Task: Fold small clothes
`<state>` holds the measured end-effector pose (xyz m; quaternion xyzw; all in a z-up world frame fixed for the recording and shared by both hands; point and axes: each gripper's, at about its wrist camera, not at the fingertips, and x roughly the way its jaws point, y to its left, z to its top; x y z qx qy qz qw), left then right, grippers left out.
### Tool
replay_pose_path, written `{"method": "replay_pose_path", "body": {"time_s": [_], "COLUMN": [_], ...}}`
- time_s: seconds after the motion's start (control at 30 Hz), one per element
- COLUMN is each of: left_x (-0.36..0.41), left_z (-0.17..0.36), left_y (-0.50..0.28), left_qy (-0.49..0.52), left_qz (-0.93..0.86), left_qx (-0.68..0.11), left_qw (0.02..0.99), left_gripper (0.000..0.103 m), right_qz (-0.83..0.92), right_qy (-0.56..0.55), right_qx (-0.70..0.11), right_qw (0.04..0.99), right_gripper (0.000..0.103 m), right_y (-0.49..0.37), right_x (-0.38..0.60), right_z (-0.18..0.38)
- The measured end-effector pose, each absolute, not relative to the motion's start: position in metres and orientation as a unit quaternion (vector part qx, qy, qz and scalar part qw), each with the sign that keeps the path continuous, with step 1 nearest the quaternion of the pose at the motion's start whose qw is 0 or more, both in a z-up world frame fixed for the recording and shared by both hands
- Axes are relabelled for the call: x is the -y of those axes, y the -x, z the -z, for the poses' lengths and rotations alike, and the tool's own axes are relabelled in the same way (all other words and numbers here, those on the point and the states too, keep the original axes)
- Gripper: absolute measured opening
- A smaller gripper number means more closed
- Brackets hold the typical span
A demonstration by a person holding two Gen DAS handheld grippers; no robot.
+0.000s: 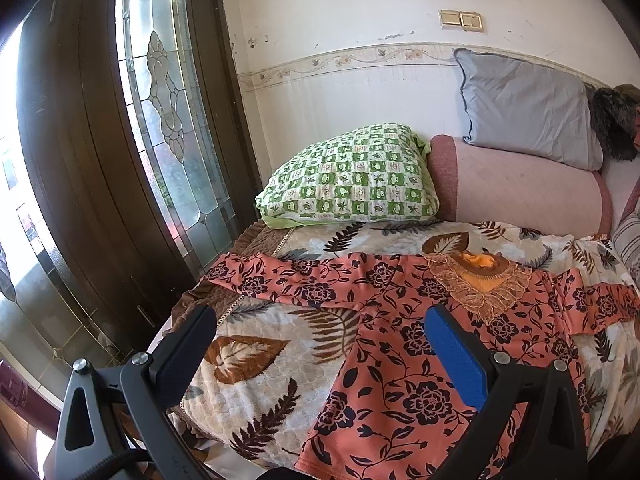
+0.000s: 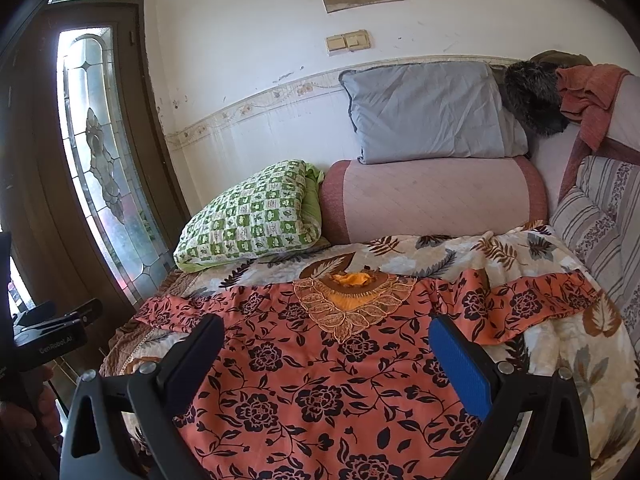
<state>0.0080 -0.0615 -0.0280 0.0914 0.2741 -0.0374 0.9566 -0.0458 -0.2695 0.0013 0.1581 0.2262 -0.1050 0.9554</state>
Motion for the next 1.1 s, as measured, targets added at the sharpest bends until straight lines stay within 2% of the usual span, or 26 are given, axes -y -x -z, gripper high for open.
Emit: {"method": "replay_pose_path", "body": {"time_s": [0.57, 1.1], "left_x": [0.060, 0.100], "left_z": [0.036, 0.055], "left_y": [-0.021, -0.047], "left_qy": [-0.097, -0.127], "left_qz": [0.039, 0.037], "left_qx": [-0.285, -0.305], "left_qw": [0.953, 0.943], "left_gripper": [0.103, 0.103], "right_qz": [0.102, 0.116], "right_qy": [-0.169, -0.212], "right_qx": [-0.236, -0.261], "right_qw": [0.951, 0.935], "right_gripper": [0.103, 0.103], "right_y": [0.035, 0.020], "right_x": [0.274, 0.320], "right_z": [0.010, 0.044]}}
